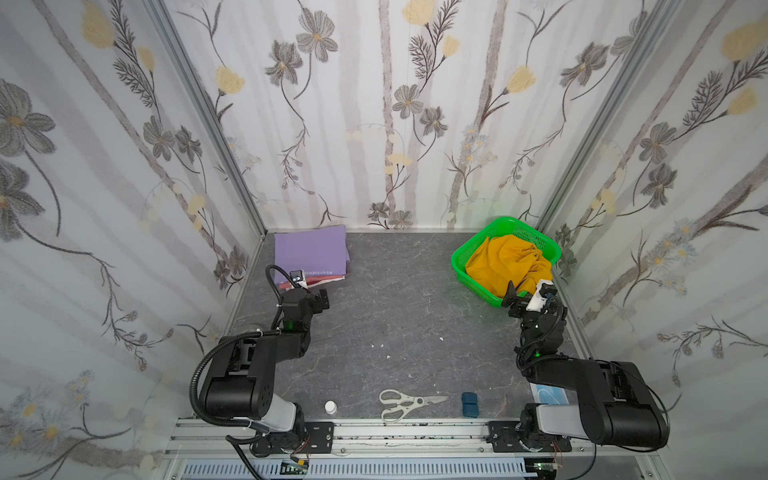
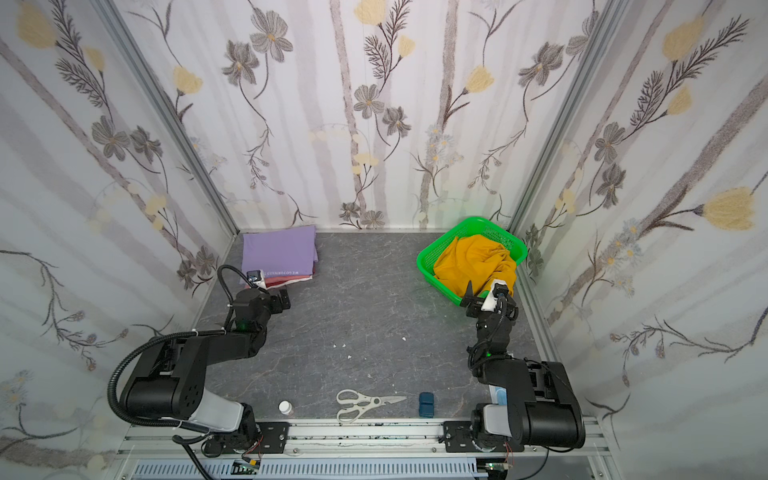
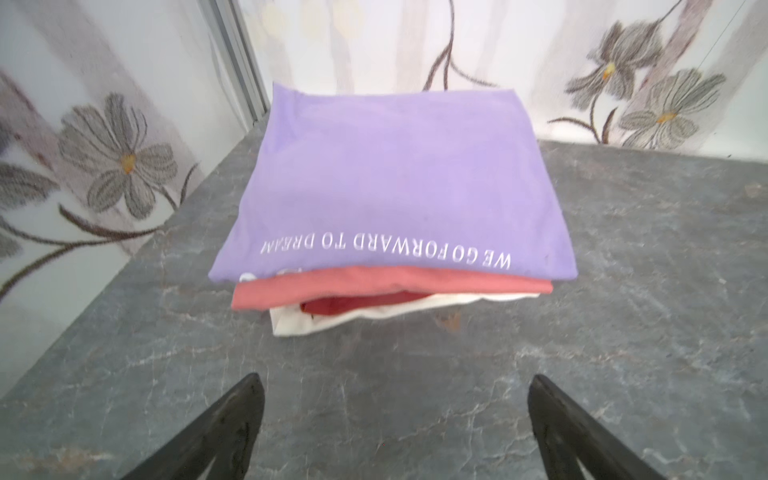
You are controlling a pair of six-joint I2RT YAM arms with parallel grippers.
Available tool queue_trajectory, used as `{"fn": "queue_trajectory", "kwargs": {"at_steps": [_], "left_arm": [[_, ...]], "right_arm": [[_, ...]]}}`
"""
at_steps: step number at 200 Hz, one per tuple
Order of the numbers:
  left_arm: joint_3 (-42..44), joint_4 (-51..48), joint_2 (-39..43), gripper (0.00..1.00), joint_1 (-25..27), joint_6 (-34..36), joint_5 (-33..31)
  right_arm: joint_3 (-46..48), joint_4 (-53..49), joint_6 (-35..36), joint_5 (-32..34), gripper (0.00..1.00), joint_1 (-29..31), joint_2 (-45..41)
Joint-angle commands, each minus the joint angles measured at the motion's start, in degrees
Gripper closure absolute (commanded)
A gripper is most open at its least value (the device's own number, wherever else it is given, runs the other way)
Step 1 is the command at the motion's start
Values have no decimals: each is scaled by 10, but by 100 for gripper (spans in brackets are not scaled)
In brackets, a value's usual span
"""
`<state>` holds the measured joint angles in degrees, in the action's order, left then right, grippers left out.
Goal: Fold and stack the t-shirts
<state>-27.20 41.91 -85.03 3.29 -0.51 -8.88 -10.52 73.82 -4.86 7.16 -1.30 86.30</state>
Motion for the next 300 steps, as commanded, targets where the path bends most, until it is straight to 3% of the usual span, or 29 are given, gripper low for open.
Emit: {"fn": "queue_trajectory", "kwargs": {"at_steps": [1,21,35,86,109,129,154,194,226,258,300], "left_arm": [[-49,-135,23,0,17,-4,-67],[-104,-231,32,0,42,-26,-124],[-160,-314,26,0,52,-68,-127],[-414,-542,-94,0,118,-102,22],[-525,-586,-180,0,134,-134,77],[-650,-640,-287,0,136,-180,107],[-741,-655,-389,0,138,-226,99],[-818,-705,-480,0,135,-275,48],[-801,-710,-486,0,102,-295,19],[-798,-705,-489,0,50,-285,31],[-808,-641,-500,0,1,-246,107]], "right_arm": [[-5,14,9,-11,0,2,3],[-6,10,12,-13,0,4,3],[-6,11,12,-13,0,4,3],[-7,3,16,6,0,13,-10],[-32,-94,29,26,0,30,-76],[-87,-259,12,26,0,42,-151],[-155,-448,-21,19,0,73,-230],[-229,-629,-35,-5,0,98,-296],[-262,-690,-34,-30,0,98,-310],[-267,-696,-43,-57,0,100,-313],[-260,-691,-55,-76,0,104,-288]]}}
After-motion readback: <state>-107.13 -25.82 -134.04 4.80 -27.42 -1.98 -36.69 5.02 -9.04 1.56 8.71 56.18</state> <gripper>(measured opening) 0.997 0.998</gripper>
